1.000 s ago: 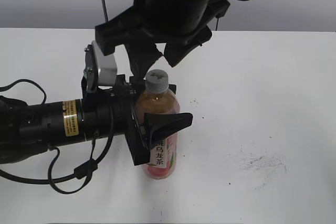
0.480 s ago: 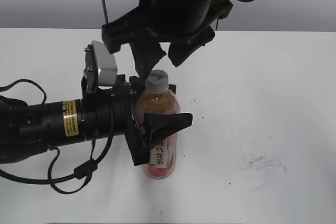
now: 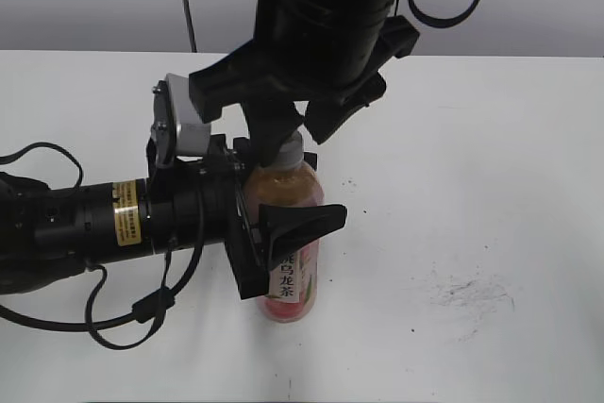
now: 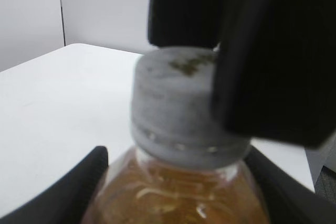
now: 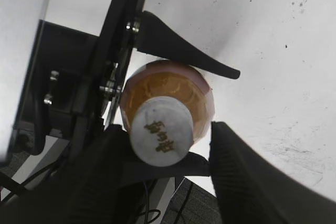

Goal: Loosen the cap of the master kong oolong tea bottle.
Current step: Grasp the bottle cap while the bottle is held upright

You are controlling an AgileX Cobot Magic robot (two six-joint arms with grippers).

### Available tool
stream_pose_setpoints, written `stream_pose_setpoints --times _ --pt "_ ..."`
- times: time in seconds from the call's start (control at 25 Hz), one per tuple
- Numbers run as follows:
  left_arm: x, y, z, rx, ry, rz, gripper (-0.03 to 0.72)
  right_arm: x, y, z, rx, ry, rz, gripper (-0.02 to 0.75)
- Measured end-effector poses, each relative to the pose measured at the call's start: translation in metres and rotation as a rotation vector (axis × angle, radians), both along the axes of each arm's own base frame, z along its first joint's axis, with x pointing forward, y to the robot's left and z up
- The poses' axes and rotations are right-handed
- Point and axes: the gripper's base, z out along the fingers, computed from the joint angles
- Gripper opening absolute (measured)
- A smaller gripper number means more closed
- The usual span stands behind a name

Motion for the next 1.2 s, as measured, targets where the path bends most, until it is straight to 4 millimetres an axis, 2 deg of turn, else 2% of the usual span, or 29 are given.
stream_pose_setpoints --times 0.12,0.32,0.44,0.76,1.04,1.2 --pt "-0.0001 0.0000 0.0000 0.000 0.000 -0.001 0.448 0.0000 0.0000 0.0000 0.000 0.000 0.000 0.365" --pt "-0.0002 -0.0001 0.0000 0.000 -0.001 -0.002 0.448 0.0001 0.0001 -0.0004 -0.001 0.000 0.001 0.342" --pt "-0.0002 -0.0002 0.0001 0.000 -0.002 -0.005 0.448 0.0008 0.0018 -0.0039 -0.004 0.011 0.005 0.277" --pt "0.0000 0.0001 0.0001 0.000 -0.002 -0.004 0.448 0.0018 0.0033 -0.0037 -0.004 0.009 0.085 0.271" --pt "-0.0011 -0.0002 -0.0002 0.004 -0.004 -0.016 0.448 0.0025 0.0042 -0.0025 -0.053 -0.072 0.413 0.271" --pt "-0.0018 -0.0002 -0.0004 0.010 -0.012 -0.030 0.448 0.0024 0.0046 -0.0024 -0.104 -0.156 0.754 0.271"
